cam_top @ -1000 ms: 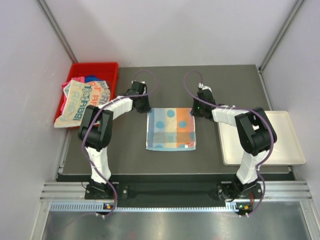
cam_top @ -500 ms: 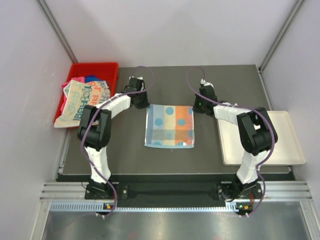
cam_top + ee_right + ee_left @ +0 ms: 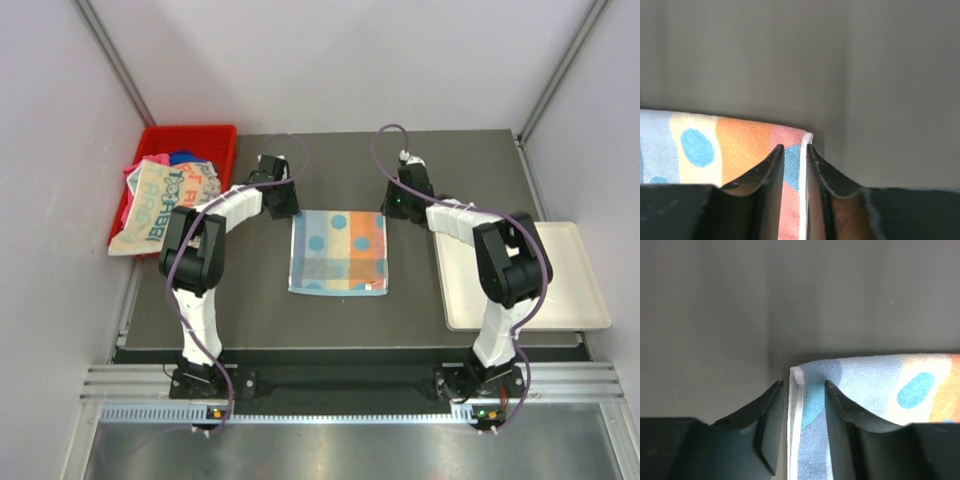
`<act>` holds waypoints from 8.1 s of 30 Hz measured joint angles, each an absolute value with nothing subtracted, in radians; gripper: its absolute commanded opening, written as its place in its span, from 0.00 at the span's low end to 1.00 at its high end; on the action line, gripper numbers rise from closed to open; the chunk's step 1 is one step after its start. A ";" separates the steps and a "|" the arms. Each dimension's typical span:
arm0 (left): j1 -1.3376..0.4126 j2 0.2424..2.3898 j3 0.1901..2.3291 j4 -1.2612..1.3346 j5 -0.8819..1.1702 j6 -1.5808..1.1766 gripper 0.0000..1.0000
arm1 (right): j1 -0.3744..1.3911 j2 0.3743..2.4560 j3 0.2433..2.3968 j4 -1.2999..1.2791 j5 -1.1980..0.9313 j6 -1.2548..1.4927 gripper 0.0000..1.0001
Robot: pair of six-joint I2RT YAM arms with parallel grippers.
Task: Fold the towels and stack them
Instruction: Fold the towel
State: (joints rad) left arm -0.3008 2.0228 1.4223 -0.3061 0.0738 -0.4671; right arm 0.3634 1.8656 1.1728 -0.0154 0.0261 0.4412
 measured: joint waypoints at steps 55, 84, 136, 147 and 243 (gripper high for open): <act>-0.302 2.103 1.488 -0.276 0.010 -0.420 0.13 | 0.386 2.006 1.279 -0.069 0.057 0.352 0.00; -0.302 2.056 1.386 -0.092 0.015 -0.469 0.00 | 0.390 1.922 1.234 0.033 0.061 0.340 0.00; -0.381 1.348 0.630 0.114 0.112 -0.527 0.00 | 0.487 1.254 0.509 0.235 0.033 0.465 0.00; -0.382 1.297 0.593 0.097 0.112 -0.526 0.00 | 0.526 1.203 0.458 0.216 0.032 0.480 0.00; -0.828 1.608 1.122 -0.265 -0.229 -0.670 0.42 | 0.637 0.857 0.684 -0.262 0.233 0.564 0.48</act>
